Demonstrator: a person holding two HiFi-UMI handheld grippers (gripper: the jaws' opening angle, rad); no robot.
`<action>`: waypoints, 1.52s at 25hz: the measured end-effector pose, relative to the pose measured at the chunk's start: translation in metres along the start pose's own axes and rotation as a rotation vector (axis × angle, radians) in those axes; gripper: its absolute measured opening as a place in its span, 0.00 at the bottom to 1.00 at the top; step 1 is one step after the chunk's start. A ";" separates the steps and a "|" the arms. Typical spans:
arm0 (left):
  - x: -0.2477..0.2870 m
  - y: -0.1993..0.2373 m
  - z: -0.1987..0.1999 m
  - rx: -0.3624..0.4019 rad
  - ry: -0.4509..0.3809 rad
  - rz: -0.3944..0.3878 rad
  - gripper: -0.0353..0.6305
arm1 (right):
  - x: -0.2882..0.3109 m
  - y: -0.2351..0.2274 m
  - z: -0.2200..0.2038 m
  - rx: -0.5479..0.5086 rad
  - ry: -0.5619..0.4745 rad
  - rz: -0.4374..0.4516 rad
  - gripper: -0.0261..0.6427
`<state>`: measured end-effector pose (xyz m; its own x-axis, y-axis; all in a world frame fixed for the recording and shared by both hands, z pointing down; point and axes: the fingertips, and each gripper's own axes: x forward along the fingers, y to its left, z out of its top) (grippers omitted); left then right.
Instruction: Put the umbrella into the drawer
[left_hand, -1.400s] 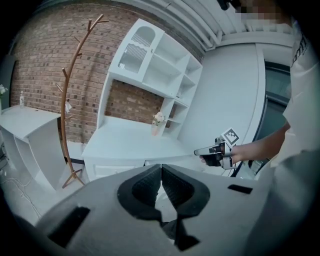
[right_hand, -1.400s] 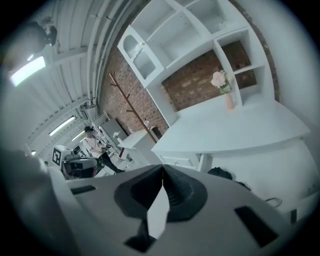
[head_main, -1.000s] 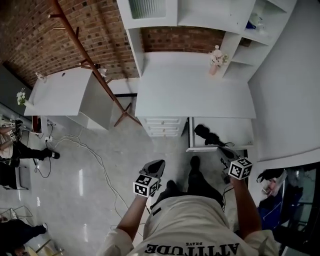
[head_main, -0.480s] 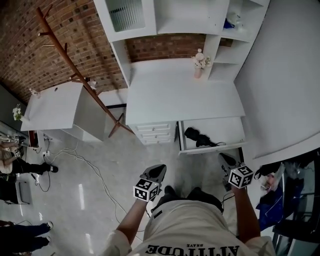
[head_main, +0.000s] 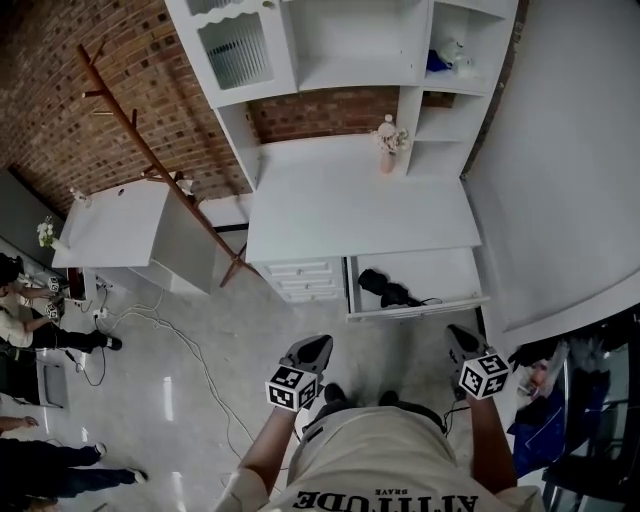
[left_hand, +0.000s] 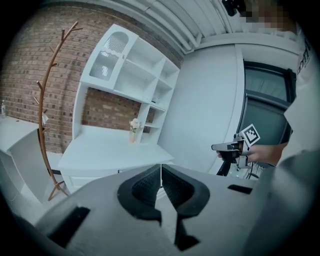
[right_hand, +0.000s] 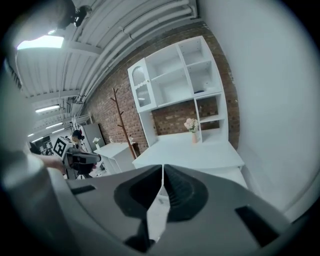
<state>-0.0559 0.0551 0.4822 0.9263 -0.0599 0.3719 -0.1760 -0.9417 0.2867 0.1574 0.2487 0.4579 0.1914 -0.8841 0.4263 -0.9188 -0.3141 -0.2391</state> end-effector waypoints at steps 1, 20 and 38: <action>0.000 -0.004 0.004 0.001 -0.010 0.006 0.09 | -0.006 -0.004 0.004 0.004 -0.017 -0.004 0.09; -0.044 -0.030 0.064 0.108 -0.176 0.092 0.09 | -0.039 0.005 0.064 -0.076 -0.197 0.059 0.09; -0.050 -0.035 0.077 0.132 -0.217 0.076 0.09 | -0.050 0.017 0.079 -0.099 -0.248 0.062 0.08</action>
<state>-0.0700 0.0655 0.3855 0.9644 -0.1882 0.1859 -0.2159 -0.9661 0.1417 0.1592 0.2598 0.3640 0.2012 -0.9621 0.1842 -0.9584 -0.2322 -0.1659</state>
